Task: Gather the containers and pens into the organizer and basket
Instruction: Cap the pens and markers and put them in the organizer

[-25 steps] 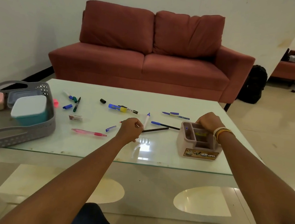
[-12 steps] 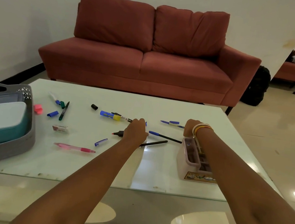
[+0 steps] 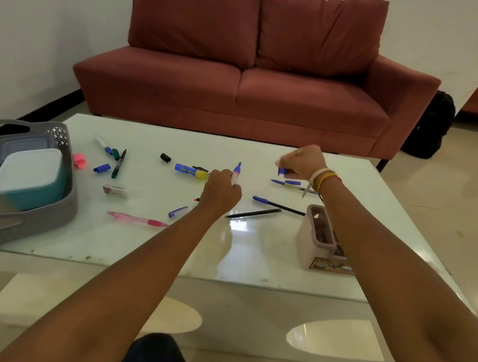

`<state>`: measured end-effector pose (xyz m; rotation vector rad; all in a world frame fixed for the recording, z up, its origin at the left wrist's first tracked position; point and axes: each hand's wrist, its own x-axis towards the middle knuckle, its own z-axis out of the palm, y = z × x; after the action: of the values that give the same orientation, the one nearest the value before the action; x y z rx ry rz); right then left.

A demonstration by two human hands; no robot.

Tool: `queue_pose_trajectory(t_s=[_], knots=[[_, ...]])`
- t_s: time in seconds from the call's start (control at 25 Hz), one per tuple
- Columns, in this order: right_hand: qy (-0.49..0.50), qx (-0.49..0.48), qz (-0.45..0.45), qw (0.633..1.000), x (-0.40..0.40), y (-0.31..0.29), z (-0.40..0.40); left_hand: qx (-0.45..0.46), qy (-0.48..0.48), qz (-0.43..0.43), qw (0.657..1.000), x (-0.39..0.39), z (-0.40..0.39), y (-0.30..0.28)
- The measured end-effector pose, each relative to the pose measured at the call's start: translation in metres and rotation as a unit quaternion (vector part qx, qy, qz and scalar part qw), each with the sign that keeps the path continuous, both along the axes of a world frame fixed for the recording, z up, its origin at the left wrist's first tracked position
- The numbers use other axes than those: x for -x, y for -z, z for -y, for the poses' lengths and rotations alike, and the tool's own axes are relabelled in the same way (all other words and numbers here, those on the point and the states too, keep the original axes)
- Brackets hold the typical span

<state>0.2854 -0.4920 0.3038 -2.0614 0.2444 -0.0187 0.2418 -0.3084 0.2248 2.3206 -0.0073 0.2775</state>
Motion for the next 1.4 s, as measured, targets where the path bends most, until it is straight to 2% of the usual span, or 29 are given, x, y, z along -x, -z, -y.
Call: queue_pose_trajectory(t_s=[0.08, 0.16, 0.24, 0.36, 0.56, 0.88, 1.04, 1.2, 1.28, 1.4], knots=[[-0.012, -0.201, 0.03, 0.979, 0.019, -0.002, -0.038, 0.041, -0.006, 0.026, 0.999, 0.021, -0.021, 0.002], [-0.009, -0.327, 0.057, 0.943, 0.04, 0.011, -0.077, 0.055, -0.025, 0.042, 0.997, 0.046, -0.045, 0.007], [0.002, -0.391, 0.057, 0.918, 0.063, 0.032, -0.114, 0.057, -0.043, 0.058, 0.996, 0.075, -0.071, 0.016], [-0.006, -0.43, 0.033, 0.902, 0.095, 0.06, -0.162, 0.077, -0.07, 0.066, 0.992, 0.112, -0.112, 0.027], [-0.081, -0.424, 0.019, 0.902, 0.135, 0.083, -0.223, 0.036, -0.127, 0.047, 0.99, 0.155, -0.166, 0.037], [-0.16, -0.366, -0.009, 0.916, 0.165, 0.087, -0.271, 0.065, -0.165, 0.052, 0.983, 0.185, -0.196, 0.039], [-0.17, -0.276, 0.056, 0.944, 0.168, 0.093, -0.275, 0.187, -0.158, 0.019, 0.969, 0.193, -0.198, 0.04], [-0.177, -0.272, 0.077, 0.943, 0.172, 0.096, -0.269, 0.327, -0.111, -0.052, 0.937, 0.203, -0.196, 0.032], [-0.18, -0.272, 0.091, 0.941, 0.175, 0.092, -0.267, 0.367, -0.093, -0.083, 0.922, 0.205, -0.198, 0.025], [-0.212, -0.23, 0.101, 0.945, 0.177, 0.084, -0.264, 0.388, -0.104, -0.074, 0.913, 0.203, -0.191, 0.021]])
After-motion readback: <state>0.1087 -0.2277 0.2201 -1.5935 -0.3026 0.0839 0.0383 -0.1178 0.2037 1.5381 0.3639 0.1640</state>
